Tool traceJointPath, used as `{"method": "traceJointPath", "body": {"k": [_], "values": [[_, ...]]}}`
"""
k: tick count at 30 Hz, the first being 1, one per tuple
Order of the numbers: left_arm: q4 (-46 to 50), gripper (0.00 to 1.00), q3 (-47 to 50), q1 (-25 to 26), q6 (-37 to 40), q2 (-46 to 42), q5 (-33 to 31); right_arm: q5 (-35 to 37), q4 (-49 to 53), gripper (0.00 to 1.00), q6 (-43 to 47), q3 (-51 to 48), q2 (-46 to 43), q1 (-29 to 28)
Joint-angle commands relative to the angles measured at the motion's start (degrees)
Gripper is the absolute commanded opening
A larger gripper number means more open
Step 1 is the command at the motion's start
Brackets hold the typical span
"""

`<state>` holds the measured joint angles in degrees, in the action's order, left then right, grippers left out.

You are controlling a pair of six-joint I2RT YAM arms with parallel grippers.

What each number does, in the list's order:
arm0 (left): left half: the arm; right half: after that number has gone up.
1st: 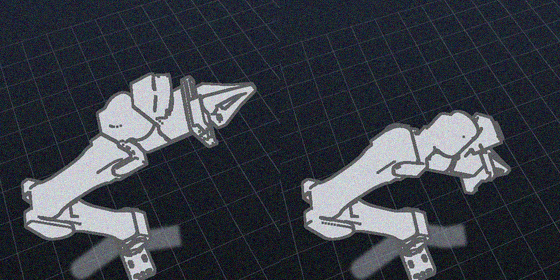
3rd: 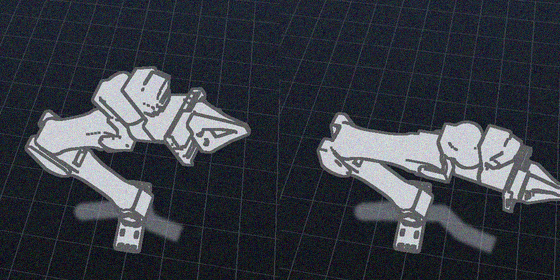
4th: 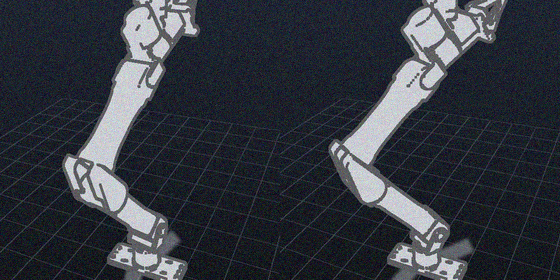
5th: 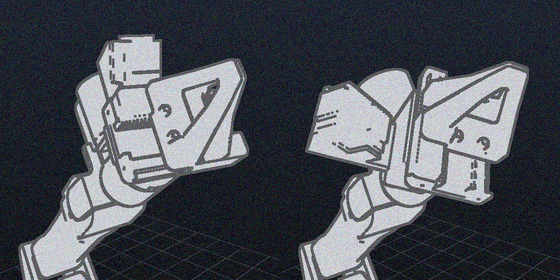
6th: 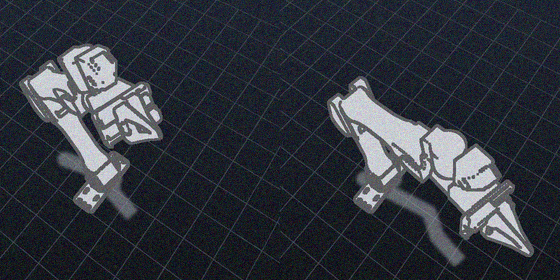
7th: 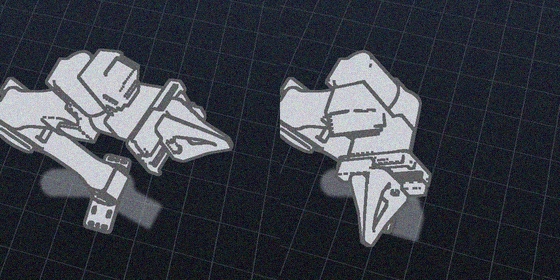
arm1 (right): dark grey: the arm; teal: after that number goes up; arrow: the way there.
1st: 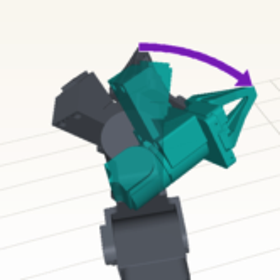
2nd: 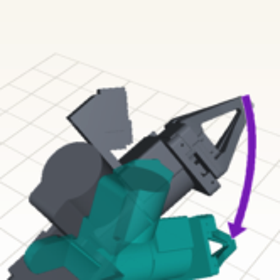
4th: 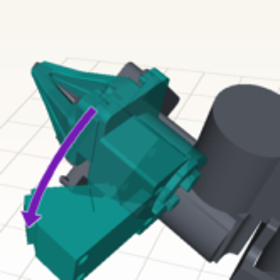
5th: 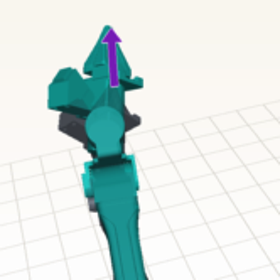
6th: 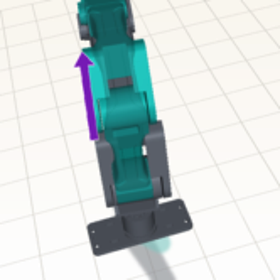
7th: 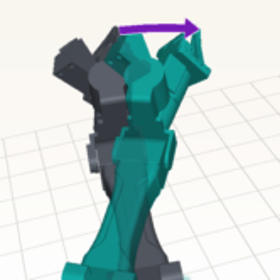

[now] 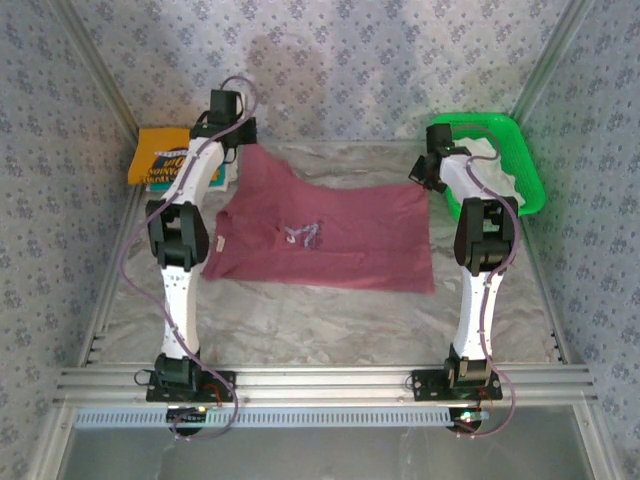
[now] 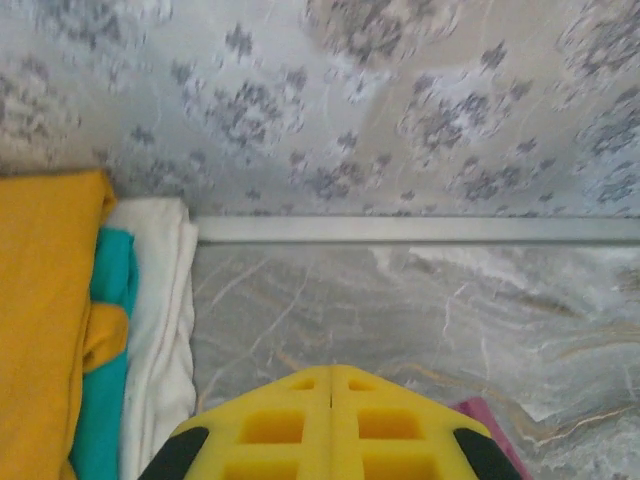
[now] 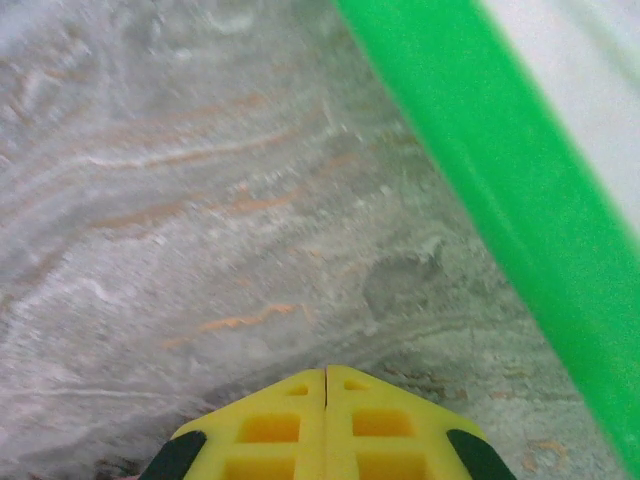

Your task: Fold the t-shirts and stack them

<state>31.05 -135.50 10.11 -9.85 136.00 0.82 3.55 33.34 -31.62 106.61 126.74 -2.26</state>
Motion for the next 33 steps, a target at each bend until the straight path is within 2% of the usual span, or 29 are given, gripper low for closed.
{"method": "traceJointPath", "body": {"k": [1,3,7,11,15,22,27,33], "values": [[7.15,0.00,-4.17,0.50,2.17,0.22,0.84,-0.71,-0.47,0.00,-1.20,2.07,0.35,0.49],[3.72,0.00,2.89,0.79,2.52,-3.50,-0.33,-0.81,-1.95,0.00,-0.12,1.33,0.07,0.46],[-13.40,0.00,28.69,0.57,2.35,-16.92,-0.35,-1.14,-3.76,0.00,2.46,-0.43,-0.80,0.31],[-18.32,0.00,39.72,-0.54,3.56,-23.57,-0.81,-0.50,-6.24,0.00,4.92,-3.37,-2.89,0.17],[-19.19,0.00,43.58,-2.30,4.76,-26.62,-0.93,-0.13,-8.60,0.00,6.64,-6.55,-6.05,0.16],[-20.73,0.00,49.85,-2.55,4.84,-32.27,-0.98,0.38,-14.33,0.00,8.10,-15.88,-12.45,-0.62],[-23.45,0.00,57.64,-2.55,4.03,-35.99,-3.64,1.94,-16.25,0.00,8.15,-21.76,-15.58,-1.19],[-24.02,0.00,61.41,-2.50,3.33,-37.17,-5.28,3.52,-17.07,0.00,7.87,-25.63,-18.81,-1.56]]}}
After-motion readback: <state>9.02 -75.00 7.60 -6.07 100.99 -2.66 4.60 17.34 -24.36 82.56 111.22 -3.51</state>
